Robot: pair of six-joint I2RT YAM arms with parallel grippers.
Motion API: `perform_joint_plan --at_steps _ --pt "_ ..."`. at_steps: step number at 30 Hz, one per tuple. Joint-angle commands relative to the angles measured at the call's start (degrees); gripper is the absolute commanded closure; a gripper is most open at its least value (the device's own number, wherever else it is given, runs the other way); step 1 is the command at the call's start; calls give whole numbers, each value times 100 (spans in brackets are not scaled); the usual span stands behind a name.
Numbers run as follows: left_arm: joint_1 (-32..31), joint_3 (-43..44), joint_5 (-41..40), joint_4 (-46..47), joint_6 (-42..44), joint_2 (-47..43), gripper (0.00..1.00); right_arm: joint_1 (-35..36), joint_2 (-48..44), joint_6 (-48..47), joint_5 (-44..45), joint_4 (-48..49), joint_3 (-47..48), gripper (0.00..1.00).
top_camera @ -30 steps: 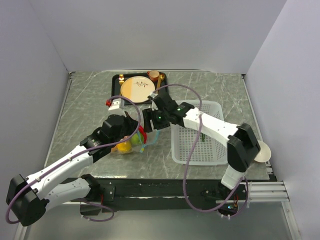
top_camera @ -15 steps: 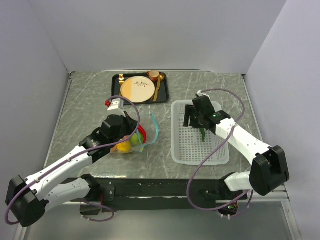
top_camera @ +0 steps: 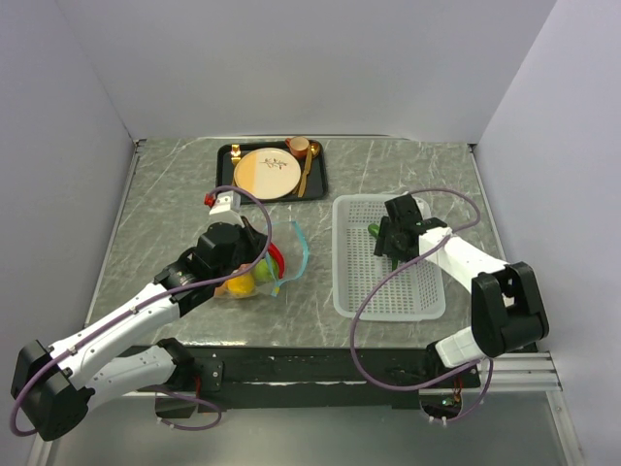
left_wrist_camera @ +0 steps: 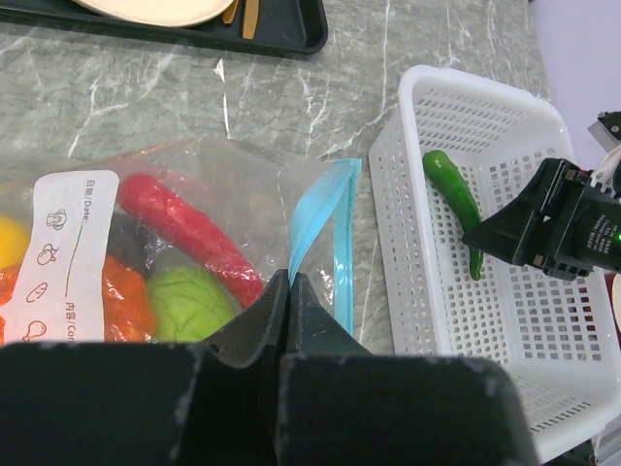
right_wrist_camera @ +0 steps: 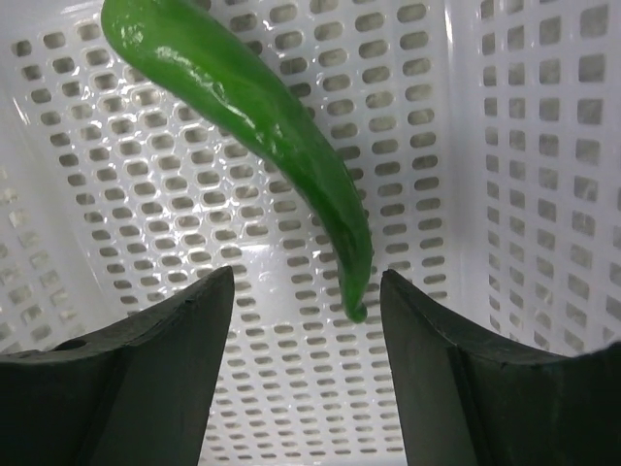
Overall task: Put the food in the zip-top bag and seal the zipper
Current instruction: Pick up the fake vegetable from the bin.
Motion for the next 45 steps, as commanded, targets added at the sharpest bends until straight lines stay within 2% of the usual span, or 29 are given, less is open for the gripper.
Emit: perform_joint_plan --at_steps 1,5,9,17,22,35,39,45 --pt "12 31 -6 118 -14 -73 99 -158 56 60 -180 495 -157 34" --pt "12 31 -50 118 3 -64 99 -290 187 42 -269 645 -245 46" --pt "12 58 -24 100 47 -38 99 -352 285 68 -339 706 -288 52" --pt "12 40 29 161 39 32 99 -378 329 165 -321 707 -307 53" --pt "21 67 11 161 47 76 99 -378 329 147 -462 715 -324 64" --pt "21 49 20 197 47 111 99 -378 434 68 -787 768 -350 66" --pt "12 40 20 206 39 120 99 -378 355 42 -892 759 -324 75" --pt "21 49 38 223 39 120 99 -378 285 24 -1059 768 -298 82"
